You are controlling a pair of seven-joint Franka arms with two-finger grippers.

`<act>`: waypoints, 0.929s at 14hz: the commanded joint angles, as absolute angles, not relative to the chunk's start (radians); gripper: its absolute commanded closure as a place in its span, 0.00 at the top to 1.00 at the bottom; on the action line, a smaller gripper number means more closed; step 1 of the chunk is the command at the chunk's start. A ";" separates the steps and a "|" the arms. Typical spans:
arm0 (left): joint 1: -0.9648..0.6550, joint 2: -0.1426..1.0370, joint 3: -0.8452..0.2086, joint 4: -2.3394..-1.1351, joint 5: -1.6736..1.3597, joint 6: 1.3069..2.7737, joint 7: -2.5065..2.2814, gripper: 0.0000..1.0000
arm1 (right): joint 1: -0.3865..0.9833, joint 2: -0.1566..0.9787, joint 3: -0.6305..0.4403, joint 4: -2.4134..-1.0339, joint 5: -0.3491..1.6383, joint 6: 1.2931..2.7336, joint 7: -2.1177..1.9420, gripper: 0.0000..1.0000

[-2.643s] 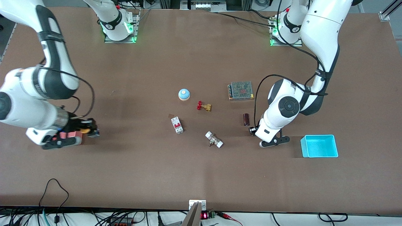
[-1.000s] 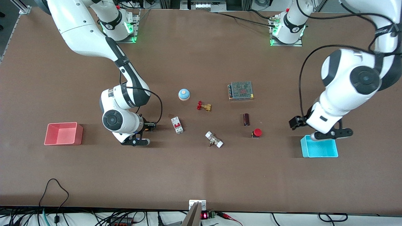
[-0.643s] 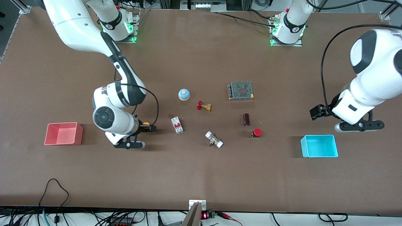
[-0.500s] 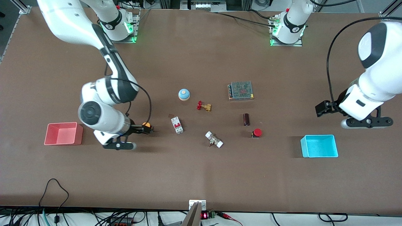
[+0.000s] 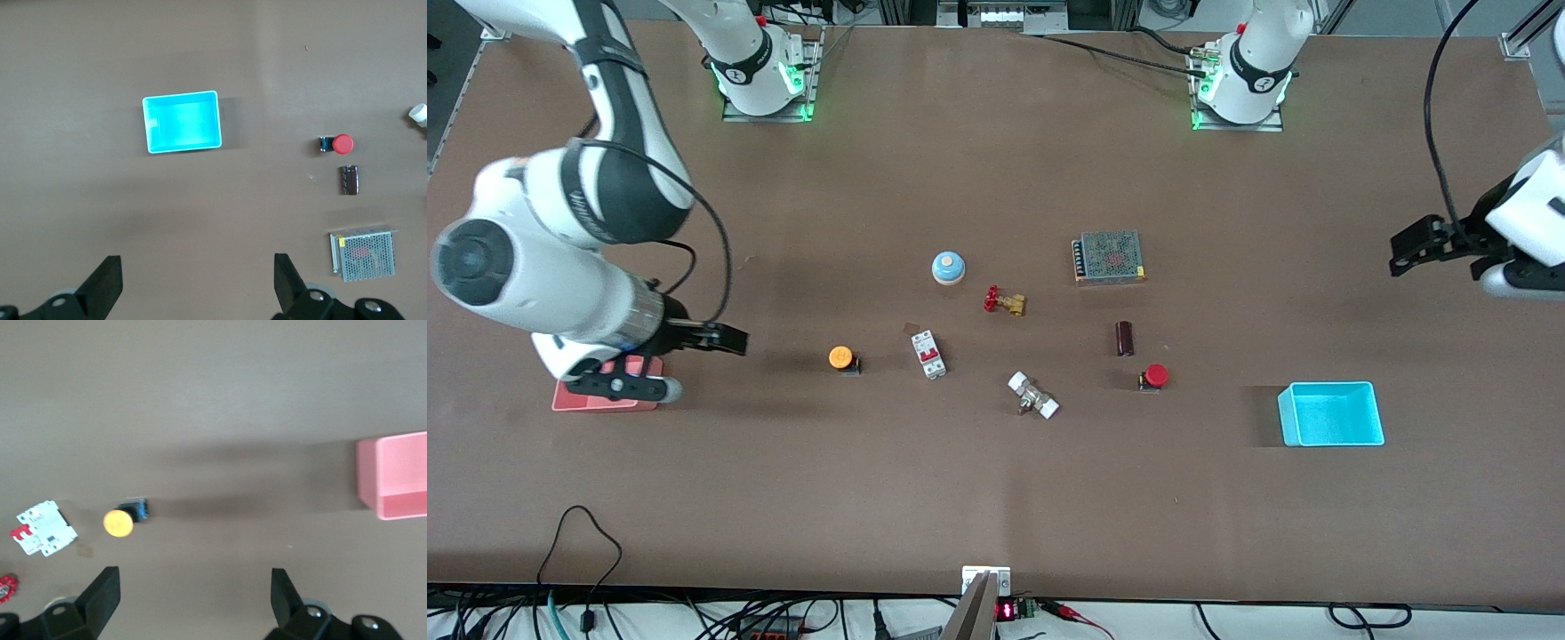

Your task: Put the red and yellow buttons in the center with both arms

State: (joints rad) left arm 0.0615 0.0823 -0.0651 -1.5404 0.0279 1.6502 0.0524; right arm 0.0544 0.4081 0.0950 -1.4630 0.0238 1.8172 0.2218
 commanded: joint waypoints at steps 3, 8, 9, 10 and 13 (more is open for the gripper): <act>0.075 0.005 -0.077 -1.614 0.011 1.667 0.097 1.00 | -0.034 0.289 0.028 -1.489 -0.008 1.723 0.077 1.00; 0.075 -0.049 -0.080 -1.684 0.012 1.721 0.097 1.00 | 0.101 0.175 -0.205 -1.488 -0.006 1.556 -0.060 1.00; 0.074 -0.048 -0.080 -1.683 0.012 1.720 0.094 1.00 | 0.138 0.164 -0.253 -1.488 -0.002 1.536 -0.058 1.00; 0.074 -0.048 -0.080 -1.683 0.012 1.720 0.092 1.00 | 0.150 0.152 -0.259 -1.488 0.000 1.536 -0.060 1.00; 0.074 -0.048 -0.080 -1.683 0.012 1.712 0.086 1.00 | 0.167 0.094 -0.242 -1.518 -0.008 1.516 -0.106 1.00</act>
State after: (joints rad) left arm 0.0637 -0.0210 -0.0731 -1.6545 0.0263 1.7019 0.0690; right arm 0.1405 0.1502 -0.2353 -1.4691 -0.0010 1.5333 -0.0755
